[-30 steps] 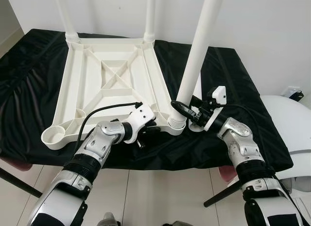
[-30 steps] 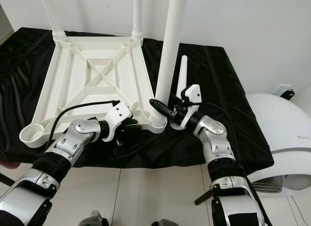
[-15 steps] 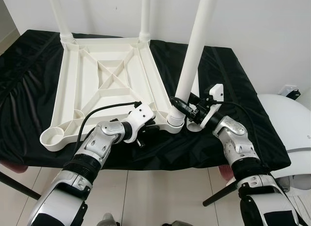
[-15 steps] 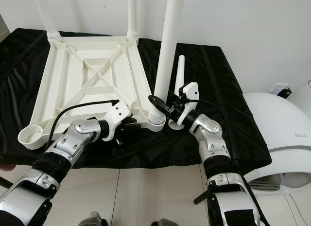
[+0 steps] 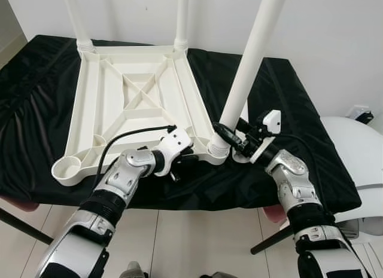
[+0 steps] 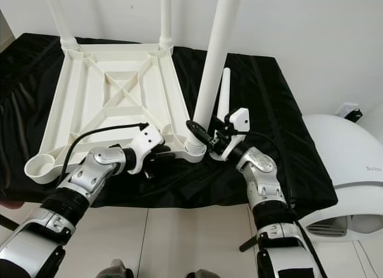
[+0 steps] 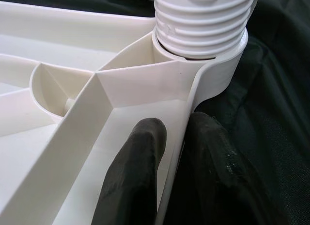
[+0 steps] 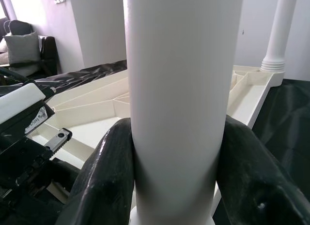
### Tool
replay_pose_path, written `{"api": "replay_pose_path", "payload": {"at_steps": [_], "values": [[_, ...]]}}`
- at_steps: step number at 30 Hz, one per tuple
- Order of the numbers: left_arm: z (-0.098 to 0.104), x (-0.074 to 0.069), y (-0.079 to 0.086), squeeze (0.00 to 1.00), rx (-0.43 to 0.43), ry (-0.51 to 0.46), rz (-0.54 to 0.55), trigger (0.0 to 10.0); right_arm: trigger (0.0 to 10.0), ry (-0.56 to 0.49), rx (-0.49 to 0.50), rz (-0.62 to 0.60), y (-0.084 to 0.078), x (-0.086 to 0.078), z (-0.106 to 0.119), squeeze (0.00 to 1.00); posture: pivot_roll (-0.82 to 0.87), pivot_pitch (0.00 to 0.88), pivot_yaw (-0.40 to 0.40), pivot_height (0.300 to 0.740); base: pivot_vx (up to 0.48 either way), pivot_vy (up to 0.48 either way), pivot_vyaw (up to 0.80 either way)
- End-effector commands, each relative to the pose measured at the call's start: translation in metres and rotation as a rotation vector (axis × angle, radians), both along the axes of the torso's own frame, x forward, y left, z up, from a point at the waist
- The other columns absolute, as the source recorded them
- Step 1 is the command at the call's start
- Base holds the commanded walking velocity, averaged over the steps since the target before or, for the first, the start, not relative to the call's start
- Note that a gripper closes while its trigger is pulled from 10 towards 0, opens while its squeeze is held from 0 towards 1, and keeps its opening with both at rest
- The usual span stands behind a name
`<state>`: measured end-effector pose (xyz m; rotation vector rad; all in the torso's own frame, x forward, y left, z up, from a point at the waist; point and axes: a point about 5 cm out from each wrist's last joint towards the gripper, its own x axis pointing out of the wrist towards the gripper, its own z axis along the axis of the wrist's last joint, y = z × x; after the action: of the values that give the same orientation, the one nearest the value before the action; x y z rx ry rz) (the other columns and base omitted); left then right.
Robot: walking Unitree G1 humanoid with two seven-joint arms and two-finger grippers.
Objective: Building children table
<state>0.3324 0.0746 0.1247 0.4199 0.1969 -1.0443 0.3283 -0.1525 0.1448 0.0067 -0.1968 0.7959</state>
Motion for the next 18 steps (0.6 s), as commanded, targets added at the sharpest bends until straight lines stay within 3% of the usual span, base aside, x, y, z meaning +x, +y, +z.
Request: {"api": "replay_pose_path", "payload": {"at_steps": [1, 18], "values": [[0.0249, 0.0014, -0.0082, 0.0, -0.035, -0.098, -0.056, 10.0, 10.0, 0.205, -0.092, -0.046, -0.0133, -0.0139, -0.0472, 0.0, 0.02, 0.034, -0.033, 0.74, 0.0, 0.0, 0.0], [0.0269, 0.0017, -0.0101, 0.0, -0.032, -0.103, -0.068, 10.0, 10.0, 0.197, -0.09, -0.081, -0.0117, -0.0191, -0.0516, 0.0, 0.01, 0.024, -0.03, 0.74, 0.0, 0.0, 0.0]]}}
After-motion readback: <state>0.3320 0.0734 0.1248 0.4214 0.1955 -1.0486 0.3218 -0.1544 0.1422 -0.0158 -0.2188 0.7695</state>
